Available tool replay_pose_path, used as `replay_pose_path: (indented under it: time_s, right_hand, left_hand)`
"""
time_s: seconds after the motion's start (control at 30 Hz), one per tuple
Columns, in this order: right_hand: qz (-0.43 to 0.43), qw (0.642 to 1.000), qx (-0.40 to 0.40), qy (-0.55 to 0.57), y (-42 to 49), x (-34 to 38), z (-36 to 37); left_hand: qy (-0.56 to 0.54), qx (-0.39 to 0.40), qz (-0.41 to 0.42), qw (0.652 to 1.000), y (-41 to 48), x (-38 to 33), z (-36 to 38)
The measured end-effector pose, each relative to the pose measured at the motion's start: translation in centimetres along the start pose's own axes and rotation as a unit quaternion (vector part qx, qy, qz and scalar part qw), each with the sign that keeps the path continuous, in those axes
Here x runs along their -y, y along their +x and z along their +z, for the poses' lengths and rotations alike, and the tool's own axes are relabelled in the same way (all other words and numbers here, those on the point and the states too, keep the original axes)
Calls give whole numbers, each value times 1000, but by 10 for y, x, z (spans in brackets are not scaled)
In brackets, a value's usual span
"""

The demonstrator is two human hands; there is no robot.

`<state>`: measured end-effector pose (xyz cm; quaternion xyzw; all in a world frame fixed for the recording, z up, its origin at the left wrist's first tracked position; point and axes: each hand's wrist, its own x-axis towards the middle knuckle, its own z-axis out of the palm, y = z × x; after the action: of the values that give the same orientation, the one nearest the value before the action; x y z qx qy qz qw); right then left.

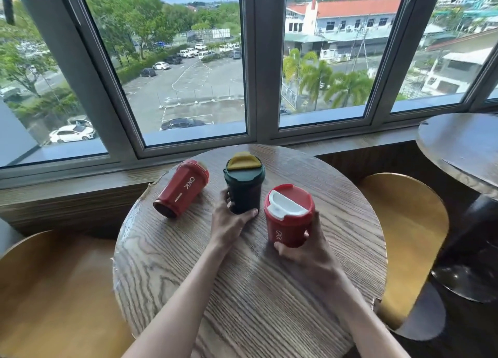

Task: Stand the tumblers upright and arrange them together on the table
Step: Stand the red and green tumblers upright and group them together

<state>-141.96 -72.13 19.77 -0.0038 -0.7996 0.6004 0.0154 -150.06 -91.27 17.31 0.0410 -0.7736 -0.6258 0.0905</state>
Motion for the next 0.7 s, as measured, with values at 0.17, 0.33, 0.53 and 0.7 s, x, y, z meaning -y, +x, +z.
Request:
replay_pose_path:
  time_s: [0.17,0.33,0.53,0.7]
  right_hand:
    - [-2,986,151,75,12,8,-14]
    - [17,975,198,100,31,19,-19]
    - [22,977,195,77,33,11,-14]
    - [-21,997,71,28,27,4,7]
  left_hand:
    - [-5,6,8,1000,4,-6,2]
    - [21,23,13,999,19,-12,10]
    - [32,58,21,998,29,-6,11]
    - [26,80,18,996,32,-2,6]
